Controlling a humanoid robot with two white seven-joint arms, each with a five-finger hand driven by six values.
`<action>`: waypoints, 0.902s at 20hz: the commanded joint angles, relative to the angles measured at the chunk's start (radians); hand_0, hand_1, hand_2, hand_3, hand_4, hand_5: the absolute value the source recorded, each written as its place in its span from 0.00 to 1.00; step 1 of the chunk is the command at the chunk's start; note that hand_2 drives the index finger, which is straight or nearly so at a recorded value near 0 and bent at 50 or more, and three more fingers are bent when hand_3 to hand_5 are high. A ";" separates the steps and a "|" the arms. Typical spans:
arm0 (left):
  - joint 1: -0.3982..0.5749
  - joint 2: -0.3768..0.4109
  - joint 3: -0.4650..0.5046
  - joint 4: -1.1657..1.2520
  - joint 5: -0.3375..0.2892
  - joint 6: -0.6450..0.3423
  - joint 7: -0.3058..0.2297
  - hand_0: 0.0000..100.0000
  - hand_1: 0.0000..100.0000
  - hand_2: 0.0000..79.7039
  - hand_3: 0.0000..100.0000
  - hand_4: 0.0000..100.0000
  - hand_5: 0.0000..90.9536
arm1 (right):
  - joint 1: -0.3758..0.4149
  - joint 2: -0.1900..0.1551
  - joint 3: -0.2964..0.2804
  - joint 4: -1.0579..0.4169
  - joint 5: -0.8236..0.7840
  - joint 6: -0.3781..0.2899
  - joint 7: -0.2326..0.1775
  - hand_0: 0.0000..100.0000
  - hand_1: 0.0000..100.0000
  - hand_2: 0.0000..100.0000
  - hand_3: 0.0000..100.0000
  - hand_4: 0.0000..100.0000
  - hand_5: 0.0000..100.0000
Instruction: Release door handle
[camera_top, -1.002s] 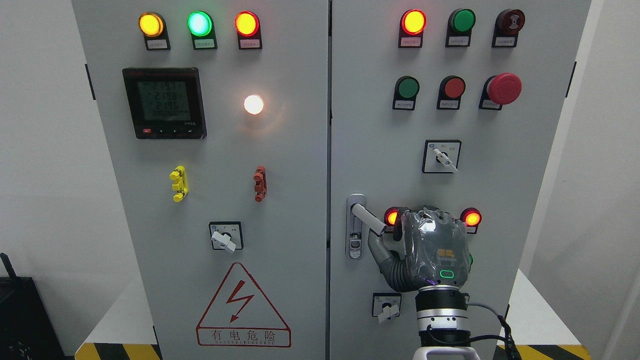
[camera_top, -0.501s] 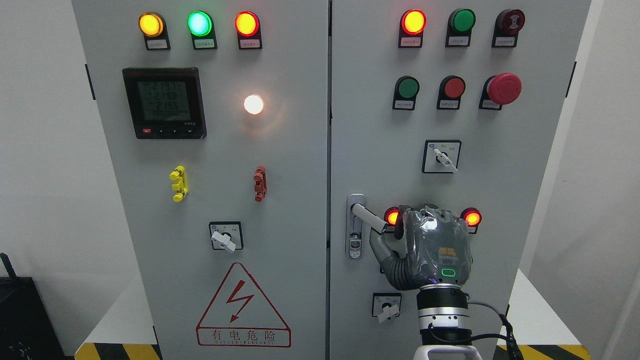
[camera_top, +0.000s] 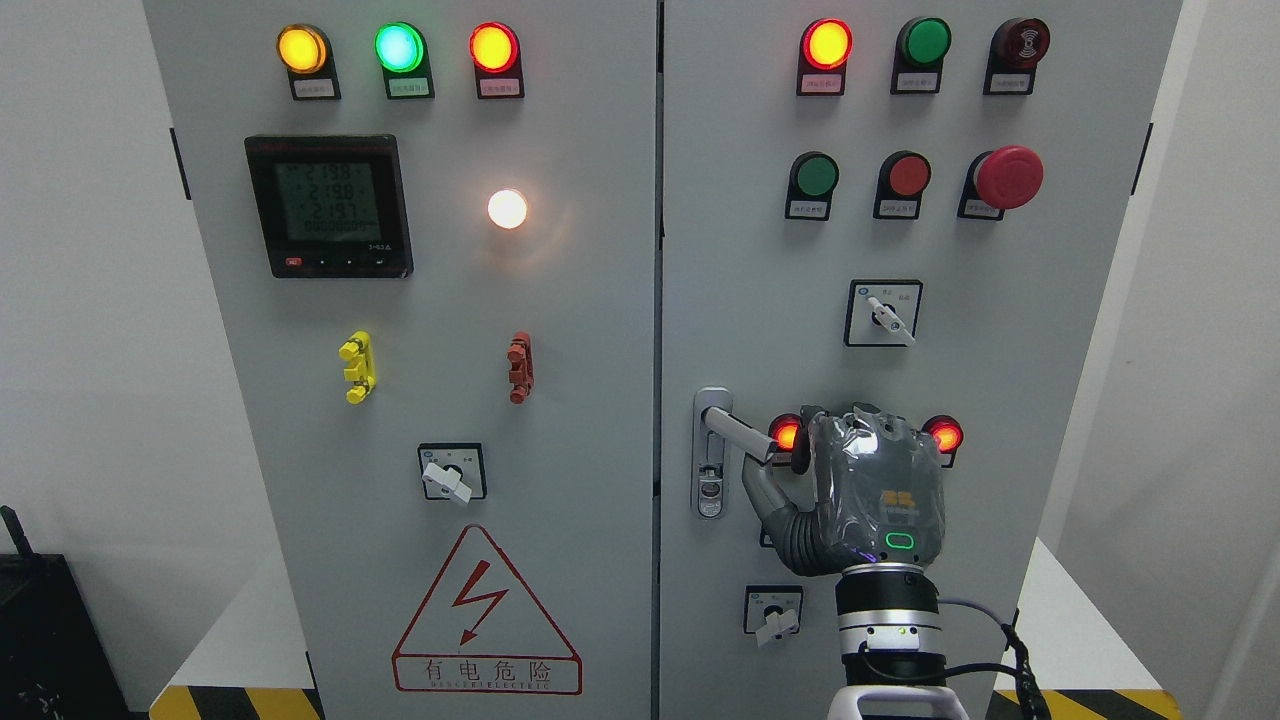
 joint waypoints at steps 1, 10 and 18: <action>0.000 0.000 0.000 0.000 0.000 0.000 -0.001 0.00 0.00 0.06 0.11 0.00 0.00 | -0.002 0.000 -0.003 0.001 0.000 0.000 0.000 0.48 0.42 0.75 0.97 0.77 0.70; 0.000 0.000 0.000 0.000 0.000 -0.001 -0.001 0.00 0.00 0.06 0.11 0.00 0.00 | -0.005 0.000 -0.003 0.002 0.000 0.002 0.000 0.47 0.43 0.75 0.97 0.77 0.70; 0.000 0.000 0.000 0.000 0.000 0.000 -0.001 0.00 0.00 0.06 0.11 0.00 0.00 | -0.010 0.000 -0.003 0.002 0.000 0.002 0.000 0.47 0.43 0.74 0.97 0.77 0.70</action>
